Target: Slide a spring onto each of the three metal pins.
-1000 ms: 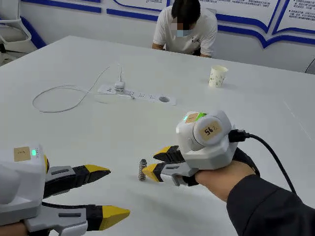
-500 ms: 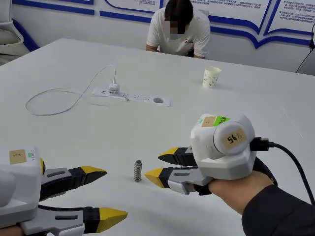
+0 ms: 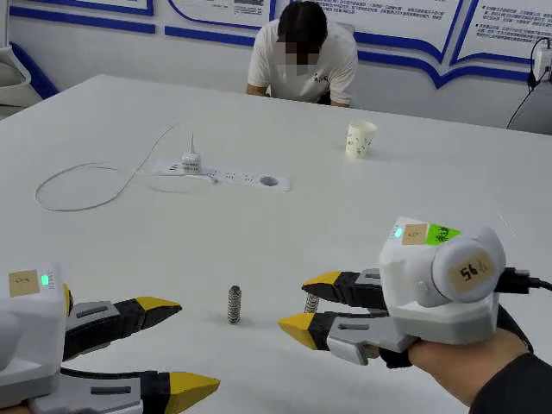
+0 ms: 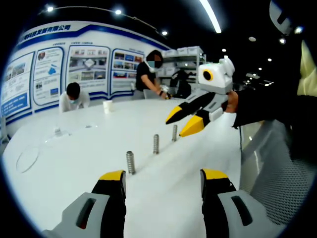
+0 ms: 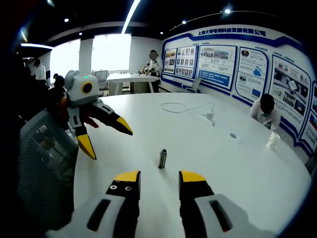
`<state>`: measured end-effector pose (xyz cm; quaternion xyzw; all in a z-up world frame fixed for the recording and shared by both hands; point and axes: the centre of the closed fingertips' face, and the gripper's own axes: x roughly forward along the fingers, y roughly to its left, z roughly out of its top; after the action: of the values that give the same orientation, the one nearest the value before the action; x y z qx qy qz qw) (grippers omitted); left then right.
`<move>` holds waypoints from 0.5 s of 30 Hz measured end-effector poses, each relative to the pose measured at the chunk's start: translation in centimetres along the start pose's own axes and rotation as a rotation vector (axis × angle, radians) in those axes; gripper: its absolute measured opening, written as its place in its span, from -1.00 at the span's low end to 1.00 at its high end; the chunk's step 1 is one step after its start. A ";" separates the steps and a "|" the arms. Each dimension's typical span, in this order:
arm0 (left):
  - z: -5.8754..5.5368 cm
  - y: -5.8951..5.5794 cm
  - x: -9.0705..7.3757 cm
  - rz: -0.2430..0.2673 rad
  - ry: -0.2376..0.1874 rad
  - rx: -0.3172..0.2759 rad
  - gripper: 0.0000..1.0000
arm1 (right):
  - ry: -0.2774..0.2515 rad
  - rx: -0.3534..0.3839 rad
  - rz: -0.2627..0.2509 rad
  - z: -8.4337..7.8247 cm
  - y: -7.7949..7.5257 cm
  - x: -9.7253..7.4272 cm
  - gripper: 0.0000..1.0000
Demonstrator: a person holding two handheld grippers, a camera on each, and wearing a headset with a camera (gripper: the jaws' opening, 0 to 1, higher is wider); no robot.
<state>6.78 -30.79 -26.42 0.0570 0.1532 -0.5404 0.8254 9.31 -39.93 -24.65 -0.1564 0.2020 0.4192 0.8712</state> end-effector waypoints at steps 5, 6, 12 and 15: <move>0.1 -0.1 0.0 -0.001 0.000 0.002 0.26 | -0.020 0.011 -0.014 -0.3 -0.4 -1.4 -0.35; 0.1 -0.1 0.0 -0.001 0.000 0.002 0.26 | -0.023 0.016 -0.019 -0.5 -0.5 -1.8 -0.35; 0.1 -0.2 0.0 -0.001 -0.001 0.002 0.29 | -0.035 0.031 -0.049 -1.5 -1.2 -3.6 -0.33; 0.1 -0.2 0.0 -0.001 -0.001 0.001 0.29 | -0.040 0.041 -0.066 -1.9 -1.5 -4.6 -0.32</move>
<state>6.61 -30.87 -26.32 0.0569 0.1524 -0.5410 0.8251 7.53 -44.71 -23.90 -0.1366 0.1878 0.3891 0.8914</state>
